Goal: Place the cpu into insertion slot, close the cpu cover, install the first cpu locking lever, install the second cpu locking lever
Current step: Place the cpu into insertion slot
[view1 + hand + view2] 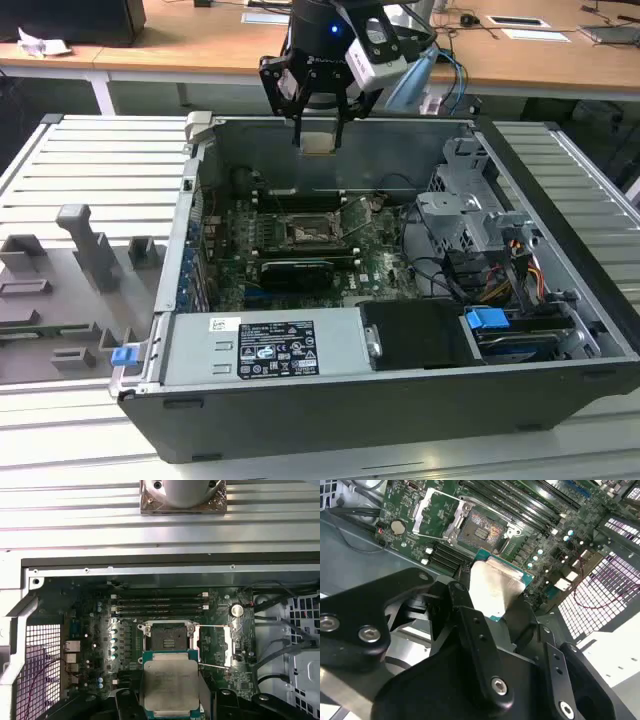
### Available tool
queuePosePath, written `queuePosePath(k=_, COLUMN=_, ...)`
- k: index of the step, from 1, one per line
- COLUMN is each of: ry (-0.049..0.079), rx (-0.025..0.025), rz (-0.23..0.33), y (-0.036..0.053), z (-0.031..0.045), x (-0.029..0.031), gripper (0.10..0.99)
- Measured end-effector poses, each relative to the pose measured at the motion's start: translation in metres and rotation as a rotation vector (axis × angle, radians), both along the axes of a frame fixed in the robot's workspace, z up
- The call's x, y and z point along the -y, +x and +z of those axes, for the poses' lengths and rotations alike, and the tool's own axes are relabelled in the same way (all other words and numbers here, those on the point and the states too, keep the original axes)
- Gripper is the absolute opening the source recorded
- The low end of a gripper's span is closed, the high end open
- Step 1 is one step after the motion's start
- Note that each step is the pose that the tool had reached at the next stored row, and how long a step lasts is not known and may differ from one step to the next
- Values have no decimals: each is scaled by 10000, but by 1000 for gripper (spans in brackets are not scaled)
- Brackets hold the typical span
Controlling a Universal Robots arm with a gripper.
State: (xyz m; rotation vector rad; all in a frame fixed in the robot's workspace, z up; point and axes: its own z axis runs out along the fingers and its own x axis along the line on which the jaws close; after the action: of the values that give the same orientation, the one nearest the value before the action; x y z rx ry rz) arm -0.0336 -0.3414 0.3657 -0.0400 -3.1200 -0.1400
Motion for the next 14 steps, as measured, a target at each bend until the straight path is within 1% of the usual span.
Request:
queuePosePath(k=2, ry=1, rx=1, rz=-73, y=1, z=0, x=0, gripper=525)
queuePosePath(k=5, ry=-1, rx=-1, rz=-696, y=0, z=-3, x=0, gripper=525)
queuePosePath(k=14, ry=-2, rx=-2, rz=-814, y=0, z=-29, x=0, gripper=525)
